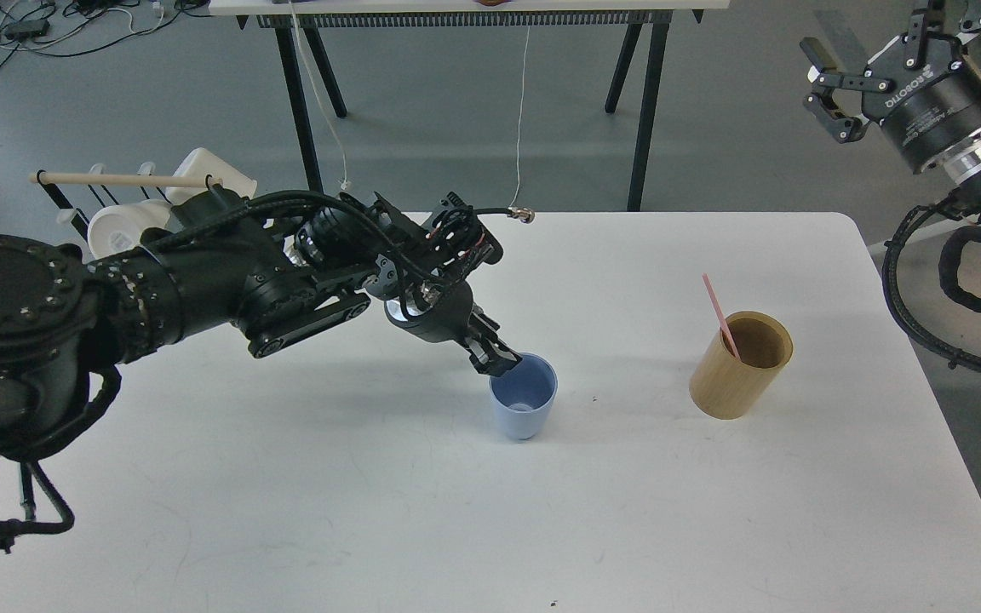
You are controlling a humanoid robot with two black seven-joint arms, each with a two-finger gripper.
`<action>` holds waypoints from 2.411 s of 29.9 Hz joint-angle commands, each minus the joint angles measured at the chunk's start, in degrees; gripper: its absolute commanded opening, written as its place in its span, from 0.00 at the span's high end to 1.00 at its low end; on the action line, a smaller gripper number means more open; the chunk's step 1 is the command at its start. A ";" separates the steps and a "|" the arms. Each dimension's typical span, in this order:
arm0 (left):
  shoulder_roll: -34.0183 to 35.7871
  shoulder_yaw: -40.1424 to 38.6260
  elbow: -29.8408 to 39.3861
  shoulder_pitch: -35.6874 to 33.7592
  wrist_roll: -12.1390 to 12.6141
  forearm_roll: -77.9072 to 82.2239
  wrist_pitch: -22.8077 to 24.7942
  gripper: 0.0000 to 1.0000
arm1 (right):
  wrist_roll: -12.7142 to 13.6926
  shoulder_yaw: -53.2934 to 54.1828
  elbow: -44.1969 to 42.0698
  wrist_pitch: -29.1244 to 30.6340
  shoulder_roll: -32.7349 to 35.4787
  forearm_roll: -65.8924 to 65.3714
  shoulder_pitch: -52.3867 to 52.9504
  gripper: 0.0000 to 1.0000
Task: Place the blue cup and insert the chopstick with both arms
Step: 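Release the blue cup and lift the left gripper away, then move the right gripper to the tan cup and grasp the pink straw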
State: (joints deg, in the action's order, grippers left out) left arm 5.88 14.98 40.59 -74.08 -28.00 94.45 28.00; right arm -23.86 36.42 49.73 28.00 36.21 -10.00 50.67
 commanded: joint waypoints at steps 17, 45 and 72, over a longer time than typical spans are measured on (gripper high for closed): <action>10.82 -35.52 0.19 12.46 0.00 -33.60 0.00 0.08 | -3.12 -0.56 20.11 0.00 13.00 -66.69 6.29 0.01; 13.99 -43.46 -0.60 18.18 0.00 -62.81 0.00 0.05 | -4.14 -26.40 24.10 -34.15 17.85 -95.29 -1.36 0.05; 13.64 -43.37 -2.36 20.82 0.00 -62.81 0.00 0.03 | -4.14 -26.40 17.24 -36.88 10.38 -95.29 -2.15 0.42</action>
State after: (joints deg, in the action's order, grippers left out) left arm 19.53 -28.39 38.34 -53.23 -28.00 31.64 28.00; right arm -28.00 10.12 67.85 -8.88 46.94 -105.29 48.54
